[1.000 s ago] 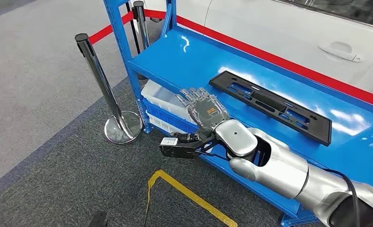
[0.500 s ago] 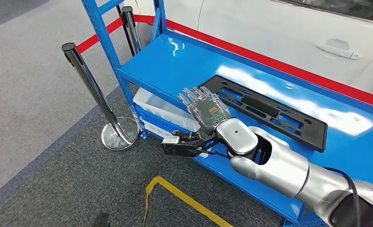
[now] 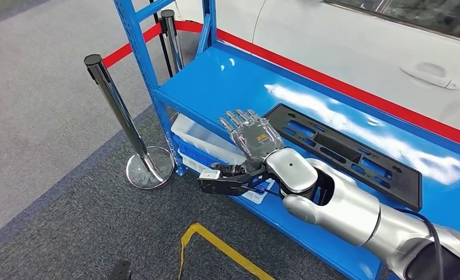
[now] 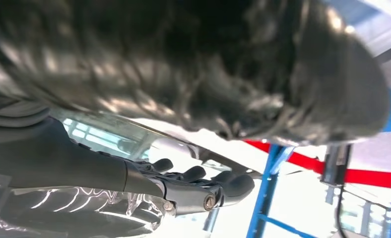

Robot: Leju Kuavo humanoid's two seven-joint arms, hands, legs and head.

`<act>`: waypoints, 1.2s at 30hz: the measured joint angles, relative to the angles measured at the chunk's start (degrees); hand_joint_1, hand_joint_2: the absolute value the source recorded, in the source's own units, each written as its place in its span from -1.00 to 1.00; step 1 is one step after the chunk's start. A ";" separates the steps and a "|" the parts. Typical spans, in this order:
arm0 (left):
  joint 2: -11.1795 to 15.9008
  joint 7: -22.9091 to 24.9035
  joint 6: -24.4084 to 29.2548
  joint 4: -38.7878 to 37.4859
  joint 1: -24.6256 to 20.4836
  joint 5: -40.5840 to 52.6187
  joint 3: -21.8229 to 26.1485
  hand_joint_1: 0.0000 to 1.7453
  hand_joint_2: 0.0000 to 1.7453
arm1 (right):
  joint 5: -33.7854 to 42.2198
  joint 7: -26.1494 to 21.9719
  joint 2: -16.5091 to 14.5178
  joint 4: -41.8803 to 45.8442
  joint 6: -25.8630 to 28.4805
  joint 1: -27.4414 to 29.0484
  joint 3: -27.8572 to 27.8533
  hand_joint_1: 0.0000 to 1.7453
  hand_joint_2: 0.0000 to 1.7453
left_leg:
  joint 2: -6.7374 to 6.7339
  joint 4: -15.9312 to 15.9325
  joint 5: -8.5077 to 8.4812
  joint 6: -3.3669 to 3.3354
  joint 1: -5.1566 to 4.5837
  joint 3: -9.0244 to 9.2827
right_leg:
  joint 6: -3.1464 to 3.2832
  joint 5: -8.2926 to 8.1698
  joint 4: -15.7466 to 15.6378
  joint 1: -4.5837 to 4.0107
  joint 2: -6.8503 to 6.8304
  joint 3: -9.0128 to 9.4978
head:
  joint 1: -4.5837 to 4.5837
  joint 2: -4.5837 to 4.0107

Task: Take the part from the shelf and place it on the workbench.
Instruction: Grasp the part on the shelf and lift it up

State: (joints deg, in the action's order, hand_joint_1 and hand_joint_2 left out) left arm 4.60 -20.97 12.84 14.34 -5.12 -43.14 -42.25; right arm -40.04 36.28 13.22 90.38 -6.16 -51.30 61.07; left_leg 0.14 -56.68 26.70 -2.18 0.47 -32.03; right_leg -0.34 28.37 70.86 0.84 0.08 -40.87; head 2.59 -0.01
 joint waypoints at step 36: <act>-0.33 0.71 2.38 -0.04 -0.38 -0.68 -0.04 -1.00 -1.00 | 5.14 1.91 0.72 -2.19 1.74 0.65 -1.94 -1.00 -1.00 | -5.26 -2.09 0.62 1.29 -0.54 -1.39 | 0.86 -2.93 -10.24 -0.38 -2.01 4.55 | 0.43 -0.01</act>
State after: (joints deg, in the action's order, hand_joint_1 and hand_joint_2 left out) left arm 4.26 -20.27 15.22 14.29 -5.50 -43.82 -42.29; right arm -34.89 38.20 13.93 88.19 -4.42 -50.65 59.13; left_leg -5.12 -58.76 27.32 -0.89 -0.07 -33.41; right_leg 0.51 25.43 60.62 0.46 -1.92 -36.32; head 3.02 -0.02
